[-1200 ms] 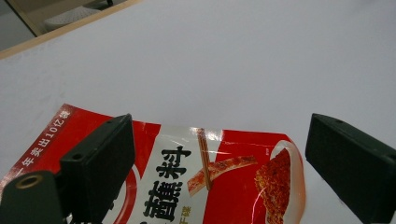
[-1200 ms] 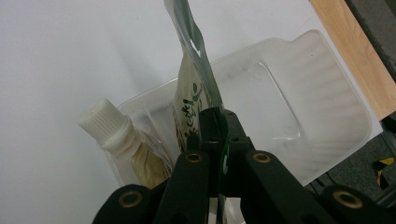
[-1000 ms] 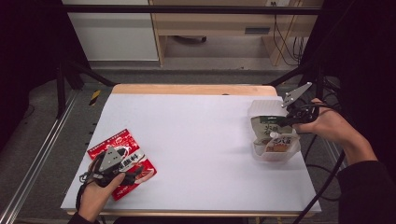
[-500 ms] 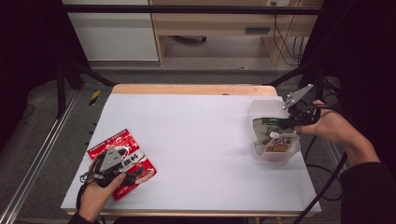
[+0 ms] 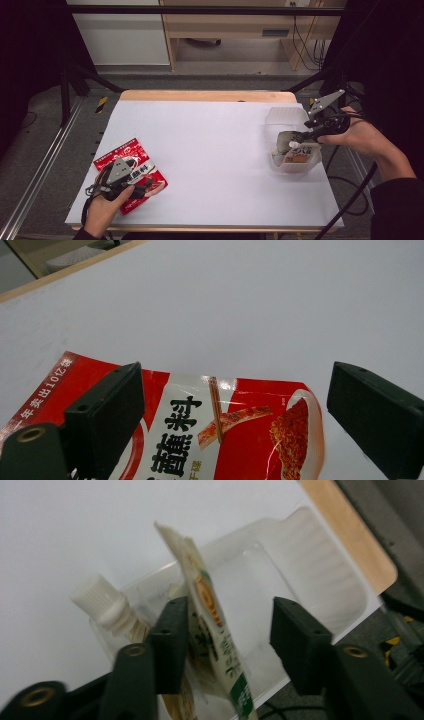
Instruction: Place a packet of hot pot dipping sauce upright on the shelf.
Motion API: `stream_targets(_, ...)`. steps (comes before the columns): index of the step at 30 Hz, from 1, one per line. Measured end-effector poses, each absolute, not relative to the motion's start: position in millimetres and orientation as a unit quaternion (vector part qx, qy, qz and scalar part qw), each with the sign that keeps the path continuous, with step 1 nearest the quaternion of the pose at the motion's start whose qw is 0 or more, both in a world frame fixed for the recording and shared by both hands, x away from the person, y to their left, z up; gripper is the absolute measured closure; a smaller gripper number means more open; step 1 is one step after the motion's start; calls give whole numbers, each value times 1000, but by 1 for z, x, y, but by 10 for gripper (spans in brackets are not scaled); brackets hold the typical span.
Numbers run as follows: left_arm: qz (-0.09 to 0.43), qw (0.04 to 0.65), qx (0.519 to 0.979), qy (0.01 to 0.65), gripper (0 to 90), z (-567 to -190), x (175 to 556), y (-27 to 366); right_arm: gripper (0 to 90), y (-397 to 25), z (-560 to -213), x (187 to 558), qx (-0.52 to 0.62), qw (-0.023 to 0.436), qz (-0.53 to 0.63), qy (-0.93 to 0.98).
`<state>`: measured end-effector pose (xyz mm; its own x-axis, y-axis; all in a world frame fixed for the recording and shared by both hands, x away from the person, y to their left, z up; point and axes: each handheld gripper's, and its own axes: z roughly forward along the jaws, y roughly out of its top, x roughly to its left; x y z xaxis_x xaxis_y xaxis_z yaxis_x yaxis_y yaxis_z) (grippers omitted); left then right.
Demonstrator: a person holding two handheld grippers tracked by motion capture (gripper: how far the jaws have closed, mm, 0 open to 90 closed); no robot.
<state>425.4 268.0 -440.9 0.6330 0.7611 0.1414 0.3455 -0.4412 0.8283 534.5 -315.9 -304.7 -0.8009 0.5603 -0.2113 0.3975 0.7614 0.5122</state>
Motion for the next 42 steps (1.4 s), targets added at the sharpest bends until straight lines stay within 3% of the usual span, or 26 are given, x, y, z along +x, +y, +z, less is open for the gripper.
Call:
stream_targets(5,259,403,808,343,83,-441,426,269,331,-309,-290,528,260,211,248,909)
stream_targets(15,260,400,809,343,82,-441,426,269,216,-275,-265,506,243,260,280,892)
stream_targets(30,263,396,808,347,82,-441,427,273,177,-201,-271,460,212,271,315,884)
stream_targets(42,265,392,803,362,83,-439,430,283,171,-148,-317,439,220,251,330,883)
